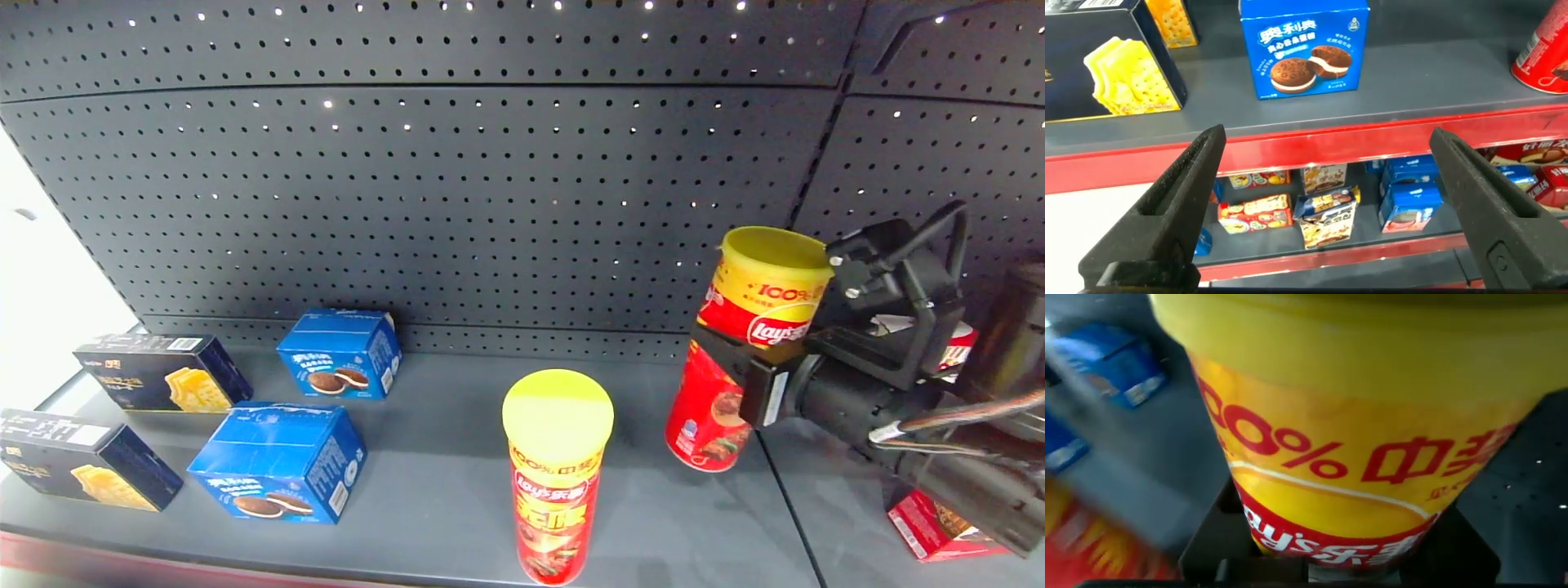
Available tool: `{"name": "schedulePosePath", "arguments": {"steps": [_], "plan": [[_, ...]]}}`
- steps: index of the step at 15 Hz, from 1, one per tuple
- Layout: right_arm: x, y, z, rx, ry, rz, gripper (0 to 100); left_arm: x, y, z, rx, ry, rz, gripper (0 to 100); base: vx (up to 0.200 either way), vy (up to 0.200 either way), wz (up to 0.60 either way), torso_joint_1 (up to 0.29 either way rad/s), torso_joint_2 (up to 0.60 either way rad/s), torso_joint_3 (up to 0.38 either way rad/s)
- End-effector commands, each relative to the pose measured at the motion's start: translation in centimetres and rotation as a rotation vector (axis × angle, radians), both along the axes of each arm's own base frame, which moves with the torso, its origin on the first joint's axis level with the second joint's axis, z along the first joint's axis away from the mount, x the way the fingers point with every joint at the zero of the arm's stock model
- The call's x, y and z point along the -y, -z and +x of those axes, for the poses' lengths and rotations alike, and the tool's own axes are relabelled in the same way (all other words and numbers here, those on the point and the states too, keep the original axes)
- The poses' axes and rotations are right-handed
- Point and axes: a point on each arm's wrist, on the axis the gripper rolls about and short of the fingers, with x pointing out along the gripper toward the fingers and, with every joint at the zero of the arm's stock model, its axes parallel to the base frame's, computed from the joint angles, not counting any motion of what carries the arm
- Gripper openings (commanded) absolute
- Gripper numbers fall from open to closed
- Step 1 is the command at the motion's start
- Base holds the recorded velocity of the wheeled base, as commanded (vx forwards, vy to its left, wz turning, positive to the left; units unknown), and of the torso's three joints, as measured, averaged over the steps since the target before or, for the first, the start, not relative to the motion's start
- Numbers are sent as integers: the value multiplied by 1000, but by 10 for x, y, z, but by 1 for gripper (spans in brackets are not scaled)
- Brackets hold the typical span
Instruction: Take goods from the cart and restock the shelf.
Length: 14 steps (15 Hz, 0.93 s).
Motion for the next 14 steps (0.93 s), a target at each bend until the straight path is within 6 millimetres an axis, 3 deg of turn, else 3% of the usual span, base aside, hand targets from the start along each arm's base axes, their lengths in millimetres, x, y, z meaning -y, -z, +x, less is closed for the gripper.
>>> {"name": "schedulePosePath", "arguments": {"steps": [1, 8, 14], "plan": [[-21, 23, 40, -17, 80, -36, 0, 0, 0, 0, -2, 0, 0, 100, 0, 0, 0, 0, 0, 0], [-70, 32, 99, 22, 120, -6, 0, 0, 0, 0, -2, 0, 0, 100, 0, 0, 0, 0, 0, 0], [-87, 36, 120, 32, 154, 2, 0, 0, 0, 0, -2, 0, 0, 100, 0, 0, 0, 0, 0, 0]]}}
